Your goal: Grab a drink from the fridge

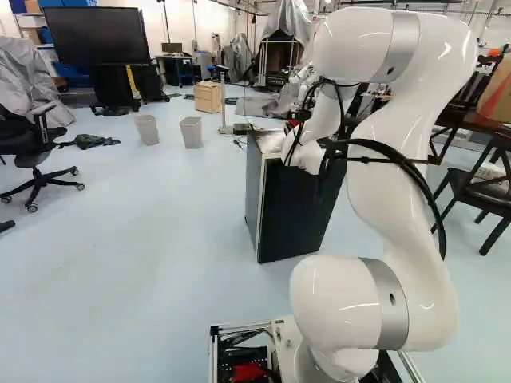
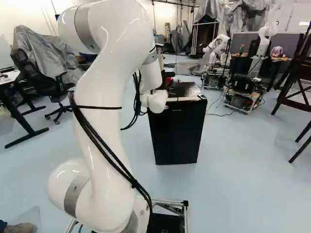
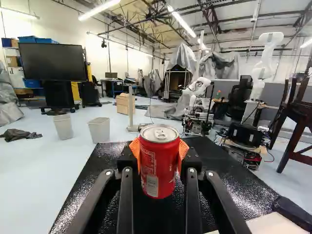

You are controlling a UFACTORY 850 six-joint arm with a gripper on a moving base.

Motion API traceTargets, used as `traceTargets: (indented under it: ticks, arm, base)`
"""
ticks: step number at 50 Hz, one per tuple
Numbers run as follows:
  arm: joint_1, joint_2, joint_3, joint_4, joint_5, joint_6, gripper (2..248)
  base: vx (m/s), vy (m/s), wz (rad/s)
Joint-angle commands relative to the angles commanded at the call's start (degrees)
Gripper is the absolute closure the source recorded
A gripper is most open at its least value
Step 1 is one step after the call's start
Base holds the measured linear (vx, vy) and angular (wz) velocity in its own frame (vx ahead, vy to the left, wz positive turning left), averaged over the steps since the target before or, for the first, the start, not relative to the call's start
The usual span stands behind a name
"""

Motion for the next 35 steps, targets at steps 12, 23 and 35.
traceTargets:
  ticks: [12, 23, 35]
  arm:
    - [0.51, 1.88, 1.90, 0.30, -0.91, -0.02, 155]
    - [1.20, 4.40, 4.46, 0.71, -2.12, -0.06, 155]
    - [2.20, 8.08, 8.20, 1.30, -3.90, -0.10, 155]
  base:
    - [0.000, 0.000, 0.000]
    - [0.000, 0.000, 0.000]
    - [0.000, 0.000, 0.000]
